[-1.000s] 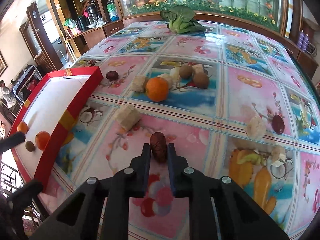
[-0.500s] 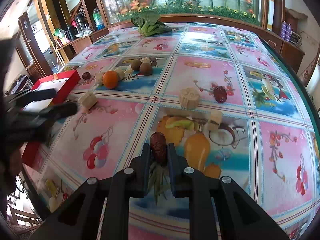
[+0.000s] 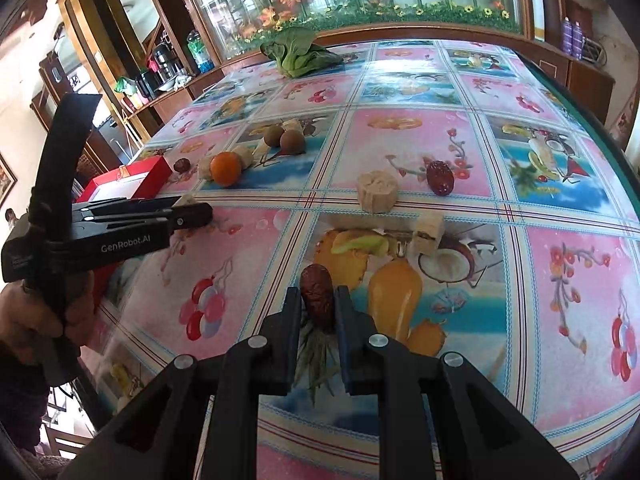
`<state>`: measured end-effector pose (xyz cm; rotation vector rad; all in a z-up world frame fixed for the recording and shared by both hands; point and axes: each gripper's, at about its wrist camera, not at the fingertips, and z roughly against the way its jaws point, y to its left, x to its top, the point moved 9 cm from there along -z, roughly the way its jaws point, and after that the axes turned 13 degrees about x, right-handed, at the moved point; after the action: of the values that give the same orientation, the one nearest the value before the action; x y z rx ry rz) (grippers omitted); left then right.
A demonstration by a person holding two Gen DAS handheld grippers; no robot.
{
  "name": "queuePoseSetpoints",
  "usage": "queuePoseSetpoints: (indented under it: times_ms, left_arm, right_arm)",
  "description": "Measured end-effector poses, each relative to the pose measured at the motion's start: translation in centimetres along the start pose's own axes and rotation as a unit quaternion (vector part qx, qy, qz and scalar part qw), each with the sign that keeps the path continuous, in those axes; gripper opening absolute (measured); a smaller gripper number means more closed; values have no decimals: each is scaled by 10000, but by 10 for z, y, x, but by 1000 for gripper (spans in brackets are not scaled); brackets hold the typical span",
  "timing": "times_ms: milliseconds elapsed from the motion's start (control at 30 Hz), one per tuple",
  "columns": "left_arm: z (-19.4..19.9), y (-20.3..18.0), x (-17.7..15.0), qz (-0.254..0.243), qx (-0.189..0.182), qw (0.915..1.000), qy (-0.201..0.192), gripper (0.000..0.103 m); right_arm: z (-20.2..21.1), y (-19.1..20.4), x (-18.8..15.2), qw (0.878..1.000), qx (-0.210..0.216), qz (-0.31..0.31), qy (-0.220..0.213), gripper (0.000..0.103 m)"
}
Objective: Organize fruits
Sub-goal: 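Close the left tool on the white cube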
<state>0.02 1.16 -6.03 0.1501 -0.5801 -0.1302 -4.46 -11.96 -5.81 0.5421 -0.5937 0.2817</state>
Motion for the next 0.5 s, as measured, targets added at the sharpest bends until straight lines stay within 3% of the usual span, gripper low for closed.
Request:
queuePoseSetpoints:
  times_ms: [167, 400, 500]
  left_arm:
    - [3, 4, -2, 134, -46, 9999, -31, 28]
    - [21, -2, -23, 174, -230, 9994, -165, 28]
    - [34, -1, -32, 228, -384, 9988, -220, 28]
  right_arm:
    - [-1, 2, -1, 9995, -235, 190, 52, 15]
    - [-6, 10, -1, 9950, -800, 574, 150, 15]
    - [-11, 21, 0, 9962, -632, 577, 126, 15]
